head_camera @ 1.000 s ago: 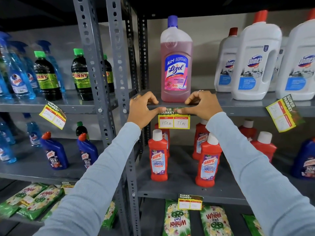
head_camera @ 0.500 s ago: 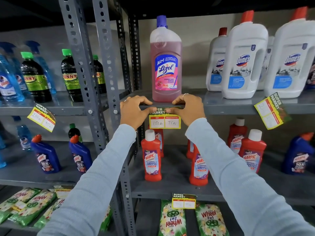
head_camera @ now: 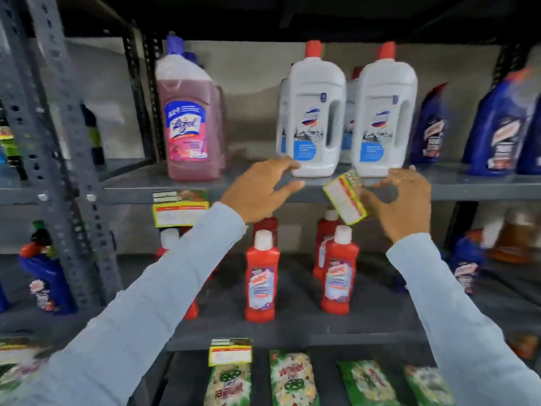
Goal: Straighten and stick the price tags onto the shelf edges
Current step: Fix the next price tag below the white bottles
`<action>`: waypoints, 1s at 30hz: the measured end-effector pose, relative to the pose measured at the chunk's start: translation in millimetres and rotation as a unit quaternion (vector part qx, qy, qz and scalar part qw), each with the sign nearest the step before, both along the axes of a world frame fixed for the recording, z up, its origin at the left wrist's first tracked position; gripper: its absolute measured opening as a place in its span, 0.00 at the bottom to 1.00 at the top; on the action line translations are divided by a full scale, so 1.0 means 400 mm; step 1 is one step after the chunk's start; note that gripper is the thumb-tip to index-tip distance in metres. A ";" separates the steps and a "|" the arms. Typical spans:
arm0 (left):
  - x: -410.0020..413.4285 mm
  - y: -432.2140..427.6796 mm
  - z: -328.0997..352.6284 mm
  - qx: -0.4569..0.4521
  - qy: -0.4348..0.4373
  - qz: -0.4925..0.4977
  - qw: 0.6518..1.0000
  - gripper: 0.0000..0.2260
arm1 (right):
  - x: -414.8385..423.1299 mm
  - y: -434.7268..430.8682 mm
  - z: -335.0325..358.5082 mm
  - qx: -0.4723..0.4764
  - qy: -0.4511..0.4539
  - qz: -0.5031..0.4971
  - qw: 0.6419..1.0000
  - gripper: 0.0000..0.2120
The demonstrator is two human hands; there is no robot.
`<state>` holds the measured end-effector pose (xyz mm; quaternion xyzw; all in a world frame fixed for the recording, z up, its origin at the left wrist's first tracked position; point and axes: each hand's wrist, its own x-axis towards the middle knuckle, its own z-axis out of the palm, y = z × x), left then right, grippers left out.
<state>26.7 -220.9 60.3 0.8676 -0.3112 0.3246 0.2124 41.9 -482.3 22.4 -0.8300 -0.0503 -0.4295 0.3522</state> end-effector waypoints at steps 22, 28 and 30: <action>0.114 -0.311 0.088 0.117 0.105 0.145 0.977 0.08 | 0.120 -0.115 -0.009 -0.122 0.060 0.049 0.989 0.09; 0.088 -0.270 0.038 -0.018 0.161 0.076 0.984 0.07 | 0.122 -0.158 0.030 -0.090 0.099 0.156 0.979 0.08; 0.076 -0.263 0.002 -0.035 0.151 0.059 0.986 0.07 | 0.124 -0.166 0.025 -0.116 0.107 0.150 0.976 0.08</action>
